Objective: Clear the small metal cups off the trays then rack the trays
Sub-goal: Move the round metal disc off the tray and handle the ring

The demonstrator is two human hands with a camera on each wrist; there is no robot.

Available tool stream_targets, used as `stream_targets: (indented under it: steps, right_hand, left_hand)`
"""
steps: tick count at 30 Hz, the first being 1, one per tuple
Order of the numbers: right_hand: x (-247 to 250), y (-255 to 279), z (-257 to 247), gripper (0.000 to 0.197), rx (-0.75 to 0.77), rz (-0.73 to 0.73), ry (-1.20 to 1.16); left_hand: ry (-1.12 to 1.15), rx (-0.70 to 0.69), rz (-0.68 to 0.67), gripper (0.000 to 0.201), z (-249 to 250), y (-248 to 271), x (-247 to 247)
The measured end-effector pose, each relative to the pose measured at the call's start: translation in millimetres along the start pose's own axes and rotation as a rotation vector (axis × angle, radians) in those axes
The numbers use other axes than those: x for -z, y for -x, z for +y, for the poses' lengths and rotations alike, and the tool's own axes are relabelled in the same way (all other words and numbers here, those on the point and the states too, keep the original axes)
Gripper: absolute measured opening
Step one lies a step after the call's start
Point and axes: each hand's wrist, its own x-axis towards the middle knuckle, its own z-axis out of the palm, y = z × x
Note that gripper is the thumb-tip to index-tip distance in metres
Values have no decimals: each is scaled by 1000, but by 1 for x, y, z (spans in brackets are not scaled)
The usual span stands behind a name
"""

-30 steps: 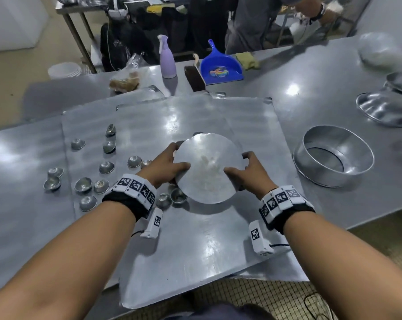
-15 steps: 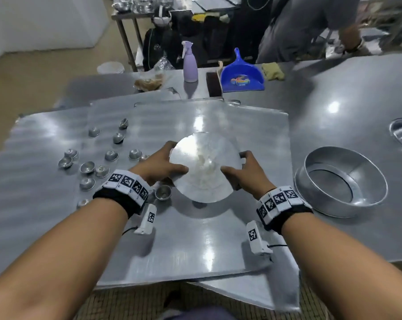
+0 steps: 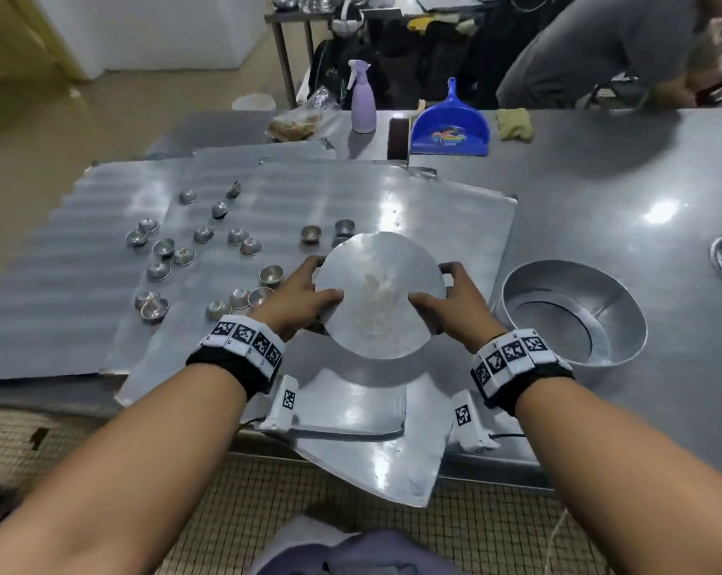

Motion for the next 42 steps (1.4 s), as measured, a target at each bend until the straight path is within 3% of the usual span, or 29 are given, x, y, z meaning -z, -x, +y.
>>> stream_targets:
  steps: [7,12,17,22,28,35,42]
  right_hand:
    - [41,14,12,43,-17,158,-47]
    - [79,29,32,33,-40,351,-16]
    - [124,43,52,17,-94,577,73]
    - [182,41,84,28,-209,729,309]
    - [241,18,116,47,-258,468,279]
    - [270,-7,131,40,-152,188,275]
    - [273,-31,141,35,-109,103,273]
  left_hand:
    - [74,-18,-108,44,22,-14,-36]
    - [67,-58,-265,39,42,-33,-68]
    - [60,-84,-324,36,52,-43,-105]
    - [53,-63,-319,34,64,-51,-152]
    - [23,15,-196,36,82,-60,-223]
    - [-92,125,-142,37,88,-65,-281]
    - [-553,-1,-89,33,82,-77,-301]
